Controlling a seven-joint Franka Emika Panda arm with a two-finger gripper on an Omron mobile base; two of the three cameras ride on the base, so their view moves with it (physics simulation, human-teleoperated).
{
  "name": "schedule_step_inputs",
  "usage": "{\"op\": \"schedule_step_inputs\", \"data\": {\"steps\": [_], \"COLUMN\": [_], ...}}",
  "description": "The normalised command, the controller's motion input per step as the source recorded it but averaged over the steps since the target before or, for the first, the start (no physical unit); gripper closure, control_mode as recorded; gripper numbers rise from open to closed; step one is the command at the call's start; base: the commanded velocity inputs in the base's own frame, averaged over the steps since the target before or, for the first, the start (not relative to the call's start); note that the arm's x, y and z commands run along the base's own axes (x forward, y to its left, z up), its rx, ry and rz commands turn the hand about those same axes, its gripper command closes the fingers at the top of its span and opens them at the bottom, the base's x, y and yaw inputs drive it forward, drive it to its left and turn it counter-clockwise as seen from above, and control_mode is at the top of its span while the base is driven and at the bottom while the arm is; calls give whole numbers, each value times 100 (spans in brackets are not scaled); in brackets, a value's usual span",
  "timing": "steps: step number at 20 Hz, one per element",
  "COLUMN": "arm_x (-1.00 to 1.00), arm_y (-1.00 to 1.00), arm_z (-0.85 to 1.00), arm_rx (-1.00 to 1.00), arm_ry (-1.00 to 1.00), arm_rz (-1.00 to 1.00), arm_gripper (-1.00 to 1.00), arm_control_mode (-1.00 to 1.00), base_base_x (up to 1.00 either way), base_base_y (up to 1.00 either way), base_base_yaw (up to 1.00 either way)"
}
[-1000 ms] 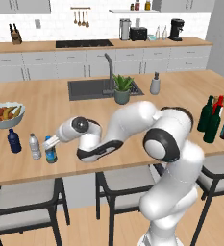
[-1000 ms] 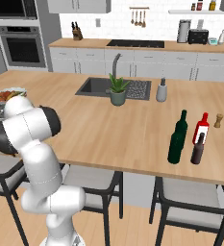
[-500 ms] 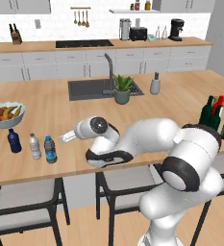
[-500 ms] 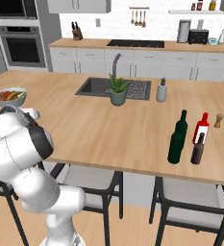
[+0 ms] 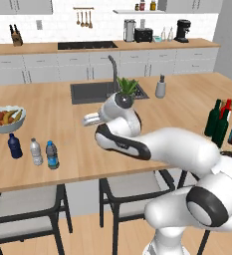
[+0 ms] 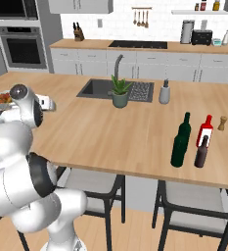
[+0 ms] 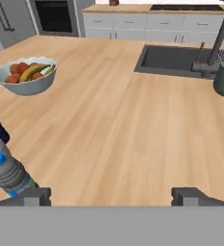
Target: Move the plastic bottles in the middle to the plastics group, and the glass bottles in the middle to the glass group.
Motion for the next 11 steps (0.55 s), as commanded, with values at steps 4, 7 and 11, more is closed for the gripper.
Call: {"op": "schedule_step_inputs", "data": {"steps": [4,7,11], "arm_x": [0,-9,-42], "arm_y": [-95,-100,-100], "arm_z": [76,66,33], "arm_rx": [0,0,-3], "arm_ry": [17,14,6], "arm_rz": [-13,-10,-6], "arm_gripper": [-100,-100,-100], "arm_control_mode": [-100,-100,-100], "base_base_x": [0,0,0], "base_base_y": [0,0,0], "base_base_yaw": [0,0,0]}}
